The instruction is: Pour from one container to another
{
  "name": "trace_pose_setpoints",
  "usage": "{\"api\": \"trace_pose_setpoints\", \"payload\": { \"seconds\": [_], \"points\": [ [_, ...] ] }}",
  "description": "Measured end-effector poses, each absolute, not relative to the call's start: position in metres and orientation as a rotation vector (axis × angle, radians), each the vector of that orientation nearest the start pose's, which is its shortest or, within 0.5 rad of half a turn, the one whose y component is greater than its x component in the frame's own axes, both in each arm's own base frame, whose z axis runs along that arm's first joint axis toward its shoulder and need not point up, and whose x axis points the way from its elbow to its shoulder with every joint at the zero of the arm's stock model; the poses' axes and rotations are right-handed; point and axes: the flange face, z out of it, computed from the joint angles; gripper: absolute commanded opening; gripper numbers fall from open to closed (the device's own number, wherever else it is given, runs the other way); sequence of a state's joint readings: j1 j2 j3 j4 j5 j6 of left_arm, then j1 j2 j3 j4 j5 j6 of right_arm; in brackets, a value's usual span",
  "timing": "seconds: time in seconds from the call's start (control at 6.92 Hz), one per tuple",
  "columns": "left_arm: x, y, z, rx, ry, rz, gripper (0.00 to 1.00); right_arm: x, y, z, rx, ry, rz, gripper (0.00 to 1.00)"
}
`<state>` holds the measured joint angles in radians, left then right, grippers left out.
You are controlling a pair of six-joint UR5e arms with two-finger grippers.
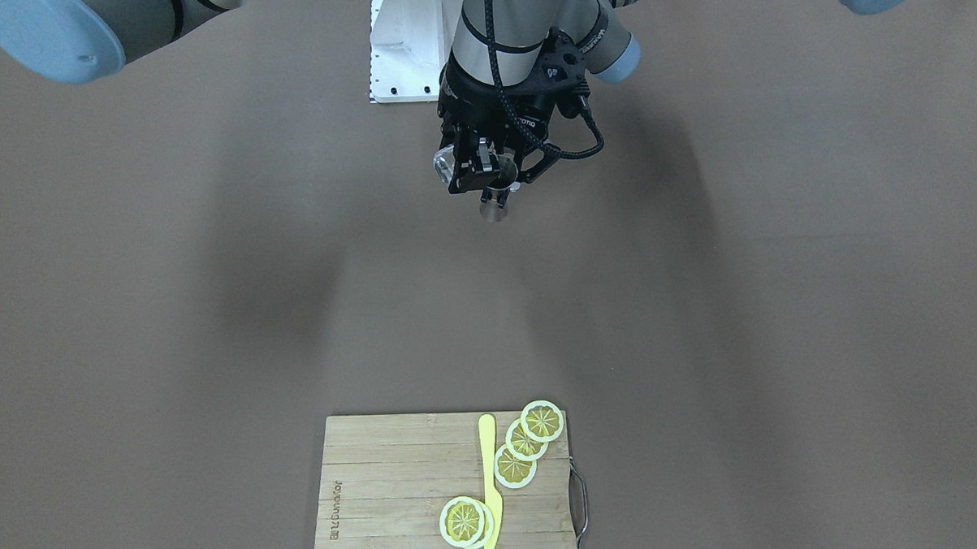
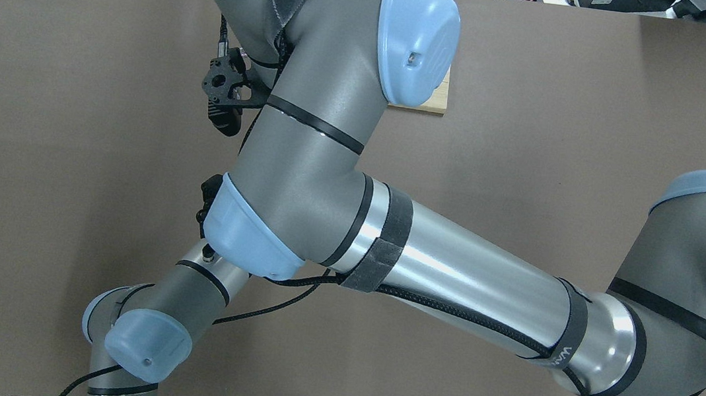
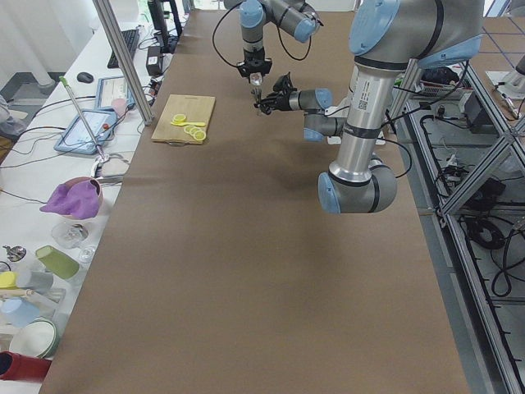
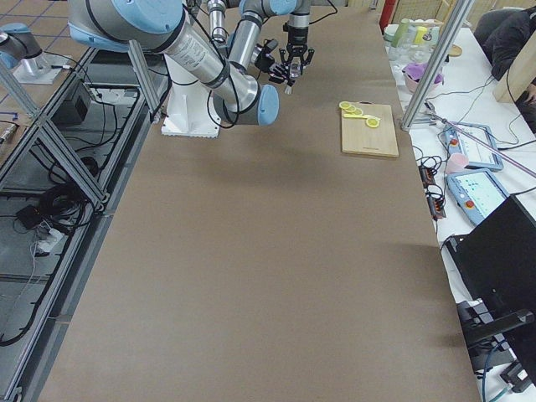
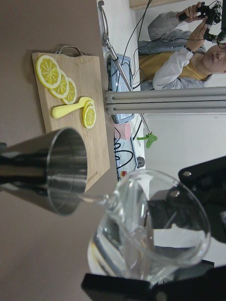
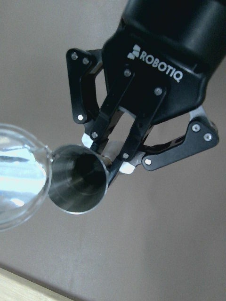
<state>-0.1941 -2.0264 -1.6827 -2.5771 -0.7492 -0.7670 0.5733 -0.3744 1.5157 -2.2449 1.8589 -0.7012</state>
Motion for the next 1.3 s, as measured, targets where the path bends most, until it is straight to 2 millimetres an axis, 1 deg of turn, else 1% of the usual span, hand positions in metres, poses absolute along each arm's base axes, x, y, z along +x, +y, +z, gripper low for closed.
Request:
{"api": "trace_pose_setpoints", "payload": {
  "seconds": [0.29,0.58,0.72,1.01,1.3],
  "points": [
    [0.535,-0.315,0.233,1.242,0.969,-0.167,0.00,-0.523,-0.461,0.004,0.502,-0.410,-1.717,0.00],
    [0.534,-0.315,0.233,1.243,0.969,-0.169,0.00,-0.522,-0.463,0.014,0.549,-0.424,-1.705,0.00],
    [0.534,-0.315,0.233,1.243,0.970,-0.169,0.00,-0.516,-0.466,0.019,0.577,-0.433,-1.696,0.00],
    [0.533,-0.315,0.232,1.243,0.972,-0.170,0.00,-0.493,-0.476,0.024,0.624,-0.472,-1.665,0.00],
    [0.533,-0.315,0.232,1.243,0.973,-0.171,0.00,-0.460,-0.474,0.043,0.699,-0.521,-1.630,0.00]
  ]
}}
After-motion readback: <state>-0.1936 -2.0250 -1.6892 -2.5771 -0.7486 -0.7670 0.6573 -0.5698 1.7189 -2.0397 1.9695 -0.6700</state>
